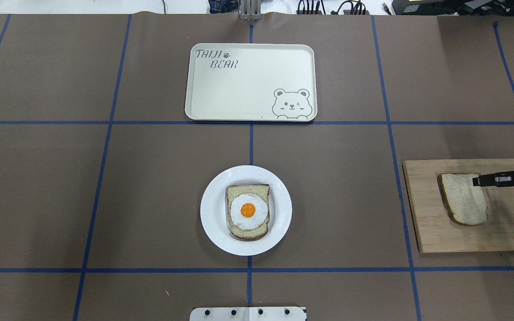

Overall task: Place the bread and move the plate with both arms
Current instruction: 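Lower the right gripper onto the bread slice on the wooden board and close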

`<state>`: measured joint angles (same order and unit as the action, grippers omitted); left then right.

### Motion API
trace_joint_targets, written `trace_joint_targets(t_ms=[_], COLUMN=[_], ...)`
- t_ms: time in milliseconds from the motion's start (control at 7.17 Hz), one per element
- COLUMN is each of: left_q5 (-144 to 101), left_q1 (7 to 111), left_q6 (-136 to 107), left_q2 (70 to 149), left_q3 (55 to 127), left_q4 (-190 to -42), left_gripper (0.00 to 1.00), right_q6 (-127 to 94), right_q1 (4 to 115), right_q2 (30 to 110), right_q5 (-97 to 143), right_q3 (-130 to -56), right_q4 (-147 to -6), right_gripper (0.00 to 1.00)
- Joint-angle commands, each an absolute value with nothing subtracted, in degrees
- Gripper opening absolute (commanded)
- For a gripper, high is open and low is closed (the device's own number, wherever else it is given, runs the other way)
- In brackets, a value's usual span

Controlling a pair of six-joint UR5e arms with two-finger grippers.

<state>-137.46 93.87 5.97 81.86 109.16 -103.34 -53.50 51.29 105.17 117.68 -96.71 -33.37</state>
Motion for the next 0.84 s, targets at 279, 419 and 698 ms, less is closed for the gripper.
trace_joint_targets(t_ms=[279,419,698], left_q5=[-137.46,-137.46,-137.46], left_q1=[93.87,93.87,93.87], left_q6=[5.63,5.63,5.54], left_q2=[81.83,81.83,81.83], left_q3=[109.25,109.25,109.25], left_q4=[-103.36,-103.36,-103.36], left_gripper=[0.99,1.0,0.99], right_q6=[-53.44,-53.26,-53.0], right_q1=[50.36,50.36,50.54], right_q2=[103.45,103.53,103.97], right_q5=[116.98,116.98,116.98], right_q3=[-95.1,-95.36,-95.54], right_q4=[-33.4,-33.4,-33.31], right_gripper=[0.26,0.0,0.0])
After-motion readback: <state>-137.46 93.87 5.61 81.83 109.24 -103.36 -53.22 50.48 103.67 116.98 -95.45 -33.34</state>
